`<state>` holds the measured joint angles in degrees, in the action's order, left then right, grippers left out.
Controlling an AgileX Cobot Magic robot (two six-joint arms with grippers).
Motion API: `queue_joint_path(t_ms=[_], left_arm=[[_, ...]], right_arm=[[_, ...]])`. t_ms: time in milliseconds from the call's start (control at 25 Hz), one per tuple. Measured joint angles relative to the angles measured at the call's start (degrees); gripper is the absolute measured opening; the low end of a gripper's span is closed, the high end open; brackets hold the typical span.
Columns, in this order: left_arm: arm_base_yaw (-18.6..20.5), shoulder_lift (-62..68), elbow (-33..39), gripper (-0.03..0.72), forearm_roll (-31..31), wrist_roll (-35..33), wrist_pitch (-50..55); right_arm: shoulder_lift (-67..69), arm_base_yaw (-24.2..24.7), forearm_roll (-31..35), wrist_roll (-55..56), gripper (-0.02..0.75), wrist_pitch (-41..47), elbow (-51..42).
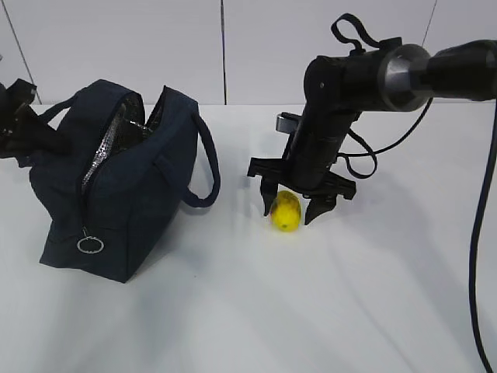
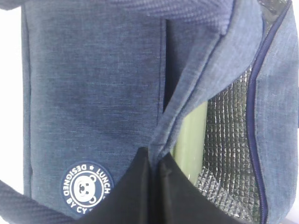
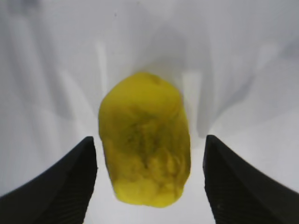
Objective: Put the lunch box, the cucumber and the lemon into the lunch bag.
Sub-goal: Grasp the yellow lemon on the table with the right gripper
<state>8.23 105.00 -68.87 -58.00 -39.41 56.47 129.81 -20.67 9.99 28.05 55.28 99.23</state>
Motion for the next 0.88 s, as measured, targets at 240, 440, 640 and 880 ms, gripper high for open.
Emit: queue_joint_path(t_ms=[240, 440, 640, 880], left_arm=[[0.0, 0.0, 0.0, -0.008, 0.0, 0.0, 0.0], [0.0, 0.0, 0.0, -0.008, 0.0, 0.0, 0.1], [0.0, 0.0, 0.0, -0.008, 0.0, 0.0, 0.2], [0.0, 0.0, 0.0, -0.008, 0.0, 0.0, 0.3]], right_arm=[[0.0, 0.0, 0.0, 0.0, 0.547, -0.1, 0.0], [0.0, 0.0, 0.0, 0.0, 0.546, -0.1, 0.0], [0.0, 0.0, -0.5, 0.0, 0.544, -0.1, 0.0], [0.2, 0.0, -1.9, 0.0, 0.428, -0.1, 0.0]])
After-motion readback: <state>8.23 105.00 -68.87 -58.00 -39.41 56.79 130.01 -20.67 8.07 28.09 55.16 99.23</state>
